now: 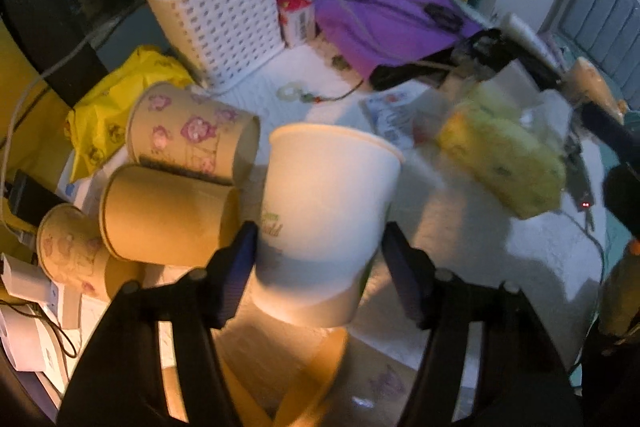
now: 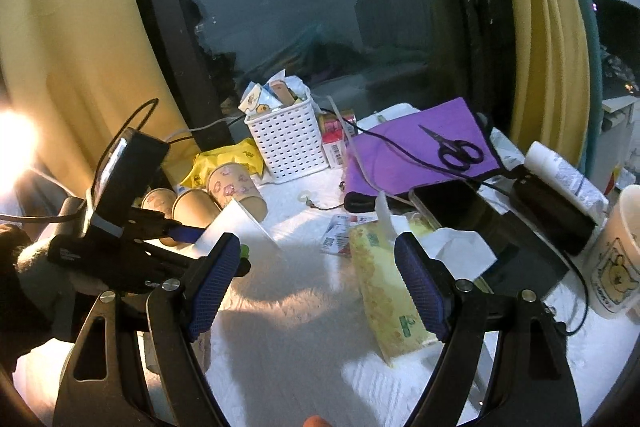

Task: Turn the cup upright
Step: 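Close the left gripper on the white cup's base and lift it, then rotate the held white cup upright with the left gripper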

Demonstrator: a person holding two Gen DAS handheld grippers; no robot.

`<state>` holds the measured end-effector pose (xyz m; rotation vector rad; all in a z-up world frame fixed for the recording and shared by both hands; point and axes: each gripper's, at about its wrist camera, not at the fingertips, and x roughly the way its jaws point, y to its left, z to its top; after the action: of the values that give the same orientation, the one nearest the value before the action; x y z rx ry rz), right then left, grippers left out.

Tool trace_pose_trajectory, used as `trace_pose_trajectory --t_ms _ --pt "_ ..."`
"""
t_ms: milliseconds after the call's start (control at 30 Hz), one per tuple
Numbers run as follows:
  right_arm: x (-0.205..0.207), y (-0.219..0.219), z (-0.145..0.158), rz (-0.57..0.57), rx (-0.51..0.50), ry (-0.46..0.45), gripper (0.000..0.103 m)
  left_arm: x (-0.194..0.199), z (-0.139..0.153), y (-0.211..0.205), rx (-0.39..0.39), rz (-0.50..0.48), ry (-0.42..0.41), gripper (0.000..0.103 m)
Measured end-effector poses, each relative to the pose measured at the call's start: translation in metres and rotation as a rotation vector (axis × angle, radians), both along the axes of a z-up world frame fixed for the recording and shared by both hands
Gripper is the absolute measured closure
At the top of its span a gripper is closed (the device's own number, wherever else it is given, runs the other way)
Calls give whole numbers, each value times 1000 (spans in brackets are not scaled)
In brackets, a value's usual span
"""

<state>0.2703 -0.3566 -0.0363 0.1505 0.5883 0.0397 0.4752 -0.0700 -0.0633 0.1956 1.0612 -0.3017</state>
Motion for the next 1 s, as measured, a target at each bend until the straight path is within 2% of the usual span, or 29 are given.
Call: trace_pose_trajectory --t_ms 367,500,700,833,1000 --pt "-43 27 34 -18 -57 -59 20 -78 64 2 -87 -30 -179 39" --pt "-63 45 43 -8 -74 -72 20 -116 73 14 -134 -24 -233 39" --pt "-92 83 47 55 -97 -75 20 -182 73 39 -174 6 -310 39" --pt "-108 108 43 131 -44 -49 20 -229 68 56 -191 24 -364 39" --pt "-129 139 34 173 -20 -32 20 -280 51 79 -194 64 -397 39"
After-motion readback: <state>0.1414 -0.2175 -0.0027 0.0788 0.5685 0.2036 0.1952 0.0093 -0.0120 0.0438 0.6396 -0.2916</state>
